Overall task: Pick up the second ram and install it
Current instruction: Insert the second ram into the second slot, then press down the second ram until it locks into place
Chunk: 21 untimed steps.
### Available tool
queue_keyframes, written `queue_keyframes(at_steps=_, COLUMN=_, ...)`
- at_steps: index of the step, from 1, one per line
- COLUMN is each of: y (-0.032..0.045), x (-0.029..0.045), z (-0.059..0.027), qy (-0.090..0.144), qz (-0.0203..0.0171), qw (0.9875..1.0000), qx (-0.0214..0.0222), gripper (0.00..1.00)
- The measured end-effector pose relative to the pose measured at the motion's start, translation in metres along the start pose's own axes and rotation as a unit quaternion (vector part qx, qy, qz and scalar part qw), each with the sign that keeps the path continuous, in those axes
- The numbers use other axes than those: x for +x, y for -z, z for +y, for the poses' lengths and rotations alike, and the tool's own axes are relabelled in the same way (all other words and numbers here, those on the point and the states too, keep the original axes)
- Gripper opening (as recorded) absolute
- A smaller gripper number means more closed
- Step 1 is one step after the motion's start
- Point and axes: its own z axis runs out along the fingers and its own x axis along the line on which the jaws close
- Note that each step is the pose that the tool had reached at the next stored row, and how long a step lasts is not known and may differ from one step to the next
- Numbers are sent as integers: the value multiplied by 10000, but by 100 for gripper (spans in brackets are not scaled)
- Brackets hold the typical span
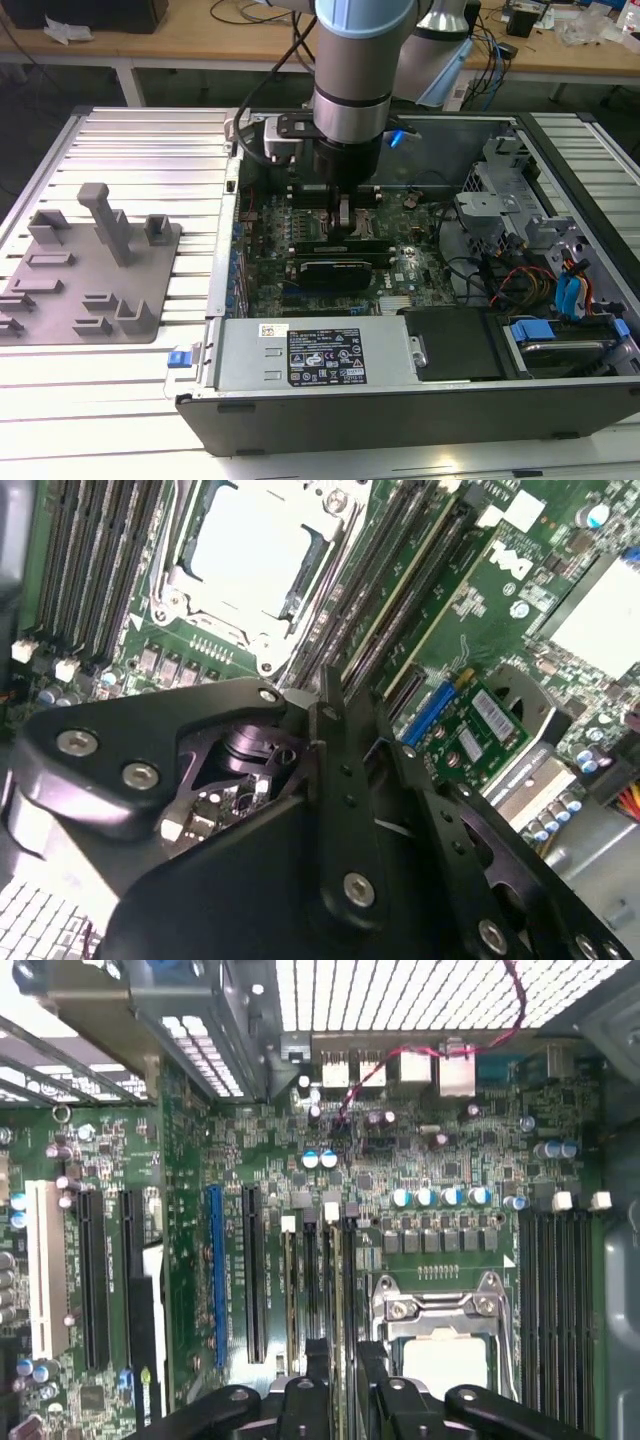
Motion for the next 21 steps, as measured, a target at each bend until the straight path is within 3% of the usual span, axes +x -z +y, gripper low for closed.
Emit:
queue_keyframes(at_steps=4, y=-1, x=-3, z=-103, qy=0, qz=-1, qw=10000, qx=-6, gripper=24)
queue_keyframes(at_steps=6, y=-2, x=-4, z=-103, qy=-1, qz=-4, qw=10000, qx=-6, gripper=22)
queue_keyframes(at_steps=9, y=-1, x=-4, z=-103, qy=0, qz=-6, qw=10000, qx=-6, gripper=9)
queue_keyframes(at_steps=21, y=-1, x=-4, z=-103, qy=0, qz=-22, qw=10000, qx=-7, gripper=8)
